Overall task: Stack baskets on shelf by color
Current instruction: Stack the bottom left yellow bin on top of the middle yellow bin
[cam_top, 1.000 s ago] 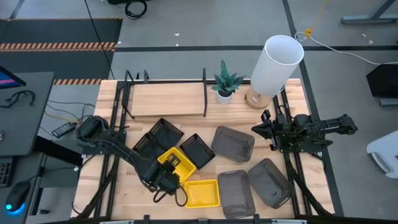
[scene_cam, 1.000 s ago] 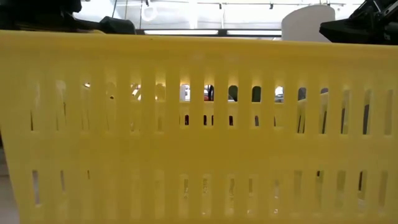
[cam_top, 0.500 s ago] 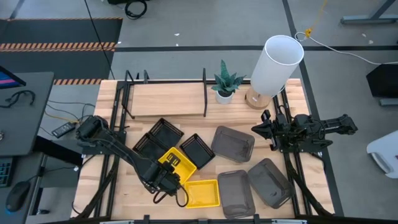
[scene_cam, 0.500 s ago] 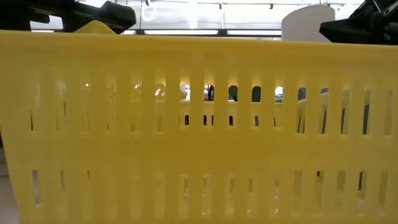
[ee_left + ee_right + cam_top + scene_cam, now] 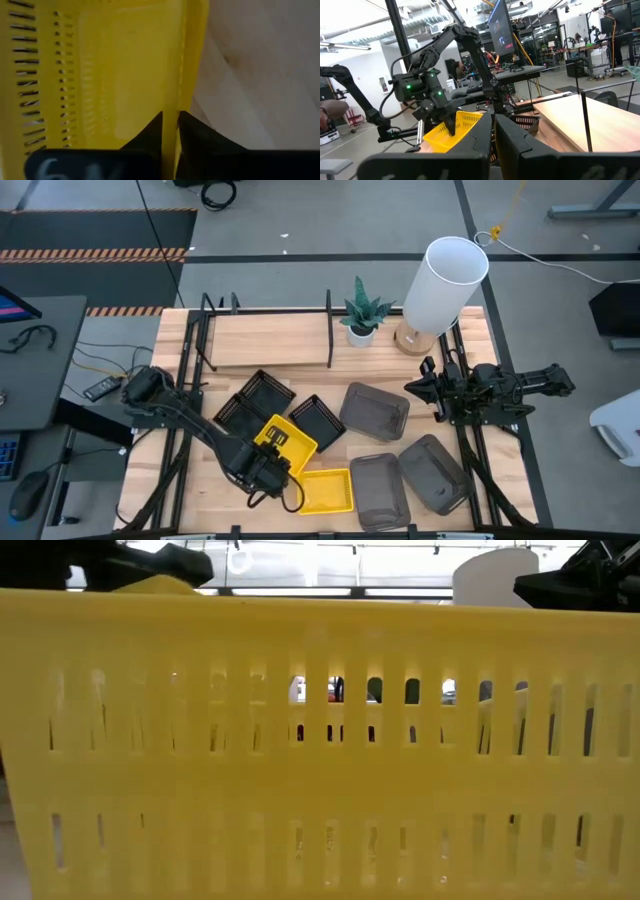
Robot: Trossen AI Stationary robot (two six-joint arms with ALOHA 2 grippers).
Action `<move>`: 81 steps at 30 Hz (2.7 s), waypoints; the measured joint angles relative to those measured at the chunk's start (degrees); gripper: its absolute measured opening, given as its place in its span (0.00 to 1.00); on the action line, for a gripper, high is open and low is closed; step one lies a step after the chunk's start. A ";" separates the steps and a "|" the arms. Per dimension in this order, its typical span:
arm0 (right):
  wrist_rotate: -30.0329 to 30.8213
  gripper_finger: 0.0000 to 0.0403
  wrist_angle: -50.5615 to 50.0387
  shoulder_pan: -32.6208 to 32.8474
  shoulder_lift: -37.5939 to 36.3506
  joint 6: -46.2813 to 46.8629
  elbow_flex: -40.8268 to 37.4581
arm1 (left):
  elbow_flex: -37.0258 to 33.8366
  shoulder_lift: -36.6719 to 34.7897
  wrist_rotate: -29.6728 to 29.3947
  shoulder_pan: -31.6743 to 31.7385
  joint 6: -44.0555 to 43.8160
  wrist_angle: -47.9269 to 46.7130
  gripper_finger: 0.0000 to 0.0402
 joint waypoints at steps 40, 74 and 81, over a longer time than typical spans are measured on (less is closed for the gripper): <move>0.00 0.07 0.00 0.00 0.00 -0.02 0.01 | 1.52 -0.02 3.76 -0.24 -1.42 -0.58 0.22; 0.00 0.07 0.00 -0.01 0.01 0.00 0.01 | -0.37 0.01 4.83 -0.37 -2.52 2.02 0.02; 0.00 0.07 0.00 0.00 0.01 0.00 0.00 | -1.56 0.11 4.33 -0.71 -0.97 4.17 0.08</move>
